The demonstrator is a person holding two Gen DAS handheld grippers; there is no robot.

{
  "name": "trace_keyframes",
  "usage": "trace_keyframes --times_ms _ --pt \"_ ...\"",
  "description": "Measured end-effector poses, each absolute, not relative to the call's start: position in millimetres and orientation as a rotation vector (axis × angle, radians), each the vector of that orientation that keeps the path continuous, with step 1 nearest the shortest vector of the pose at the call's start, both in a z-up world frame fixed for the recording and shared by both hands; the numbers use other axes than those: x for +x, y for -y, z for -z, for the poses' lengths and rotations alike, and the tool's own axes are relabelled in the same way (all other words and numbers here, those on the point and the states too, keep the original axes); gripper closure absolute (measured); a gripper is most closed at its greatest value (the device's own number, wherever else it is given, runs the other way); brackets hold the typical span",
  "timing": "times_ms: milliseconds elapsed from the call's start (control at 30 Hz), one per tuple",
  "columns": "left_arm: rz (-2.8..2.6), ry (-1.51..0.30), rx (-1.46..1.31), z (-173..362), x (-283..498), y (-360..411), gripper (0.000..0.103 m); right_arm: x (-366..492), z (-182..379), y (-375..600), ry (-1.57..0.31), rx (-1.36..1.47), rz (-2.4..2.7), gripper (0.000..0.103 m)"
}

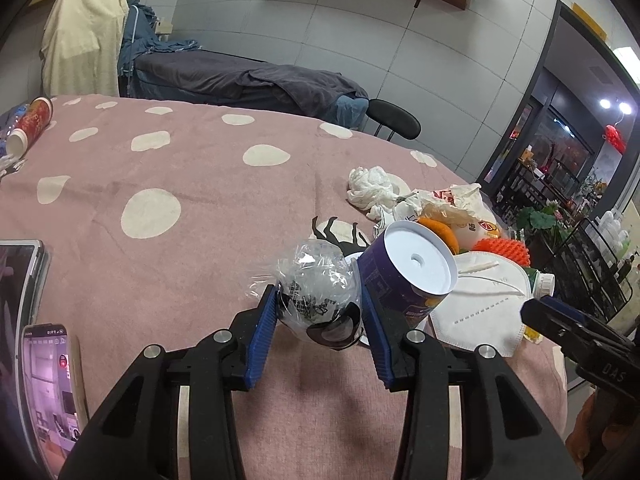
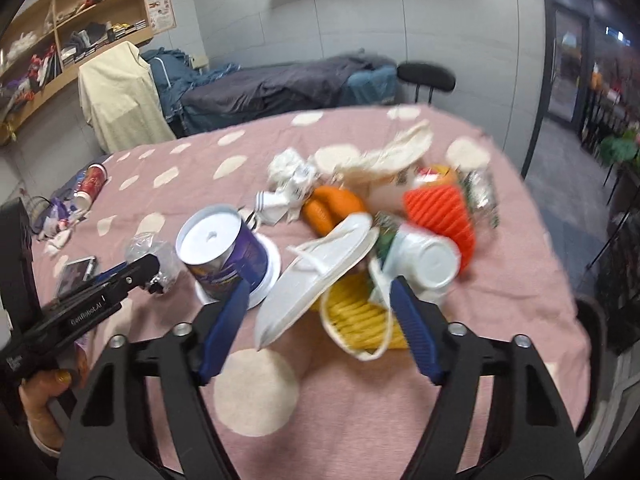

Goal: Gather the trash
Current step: 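Grasp the white face mask with the right tool and lift it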

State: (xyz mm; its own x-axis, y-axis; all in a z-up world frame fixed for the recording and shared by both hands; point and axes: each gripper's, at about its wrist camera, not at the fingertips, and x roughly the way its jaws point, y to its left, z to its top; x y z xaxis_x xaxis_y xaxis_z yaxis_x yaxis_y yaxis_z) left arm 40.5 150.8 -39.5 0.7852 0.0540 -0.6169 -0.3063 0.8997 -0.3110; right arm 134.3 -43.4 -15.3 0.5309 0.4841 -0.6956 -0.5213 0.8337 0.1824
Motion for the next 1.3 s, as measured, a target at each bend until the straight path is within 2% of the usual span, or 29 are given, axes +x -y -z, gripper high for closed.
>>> trace_keyframes --times_ms 167,233,300,333,367,667,1000,1300 --pt "-0.19 -0.647 -0.411 41 41 -148 0.061 156 32 38 -0.929 0.044 -0.615 0.054" --pt "-0.186 -0.647 -0.412 41 41 -148 0.061 163 38 31 -0.964 0.052 -0.62 0.057" --pt "-0.183 -0.647 -0.41 41 42 -147 0.061 168 47 27 -0.994 0.058 -0.605 0.071" --pt "-0.18 -0.646 -0.41 41 41 -146 0.061 169 50 27 -1.0 0.063 -0.604 0.082" --pt "-0.179 -0.645 -0.409 41 41 -145 0.061 169 50 27 -0.999 0.069 -0.61 0.086" --pt "-0.154 -0.602 -0.391 27 30 -128 0.061 143 24 31 -0.859 0.035 -0.696 0.097" --pt "-0.074 -0.521 -0.34 -7 19 -94 0.061 118 -6 63 -0.78 0.058 -0.755 0.097" --pt "0.054 -0.479 -0.282 -28 21 -50 0.061 103 -37 140 -0.687 0.137 -0.649 0.097"
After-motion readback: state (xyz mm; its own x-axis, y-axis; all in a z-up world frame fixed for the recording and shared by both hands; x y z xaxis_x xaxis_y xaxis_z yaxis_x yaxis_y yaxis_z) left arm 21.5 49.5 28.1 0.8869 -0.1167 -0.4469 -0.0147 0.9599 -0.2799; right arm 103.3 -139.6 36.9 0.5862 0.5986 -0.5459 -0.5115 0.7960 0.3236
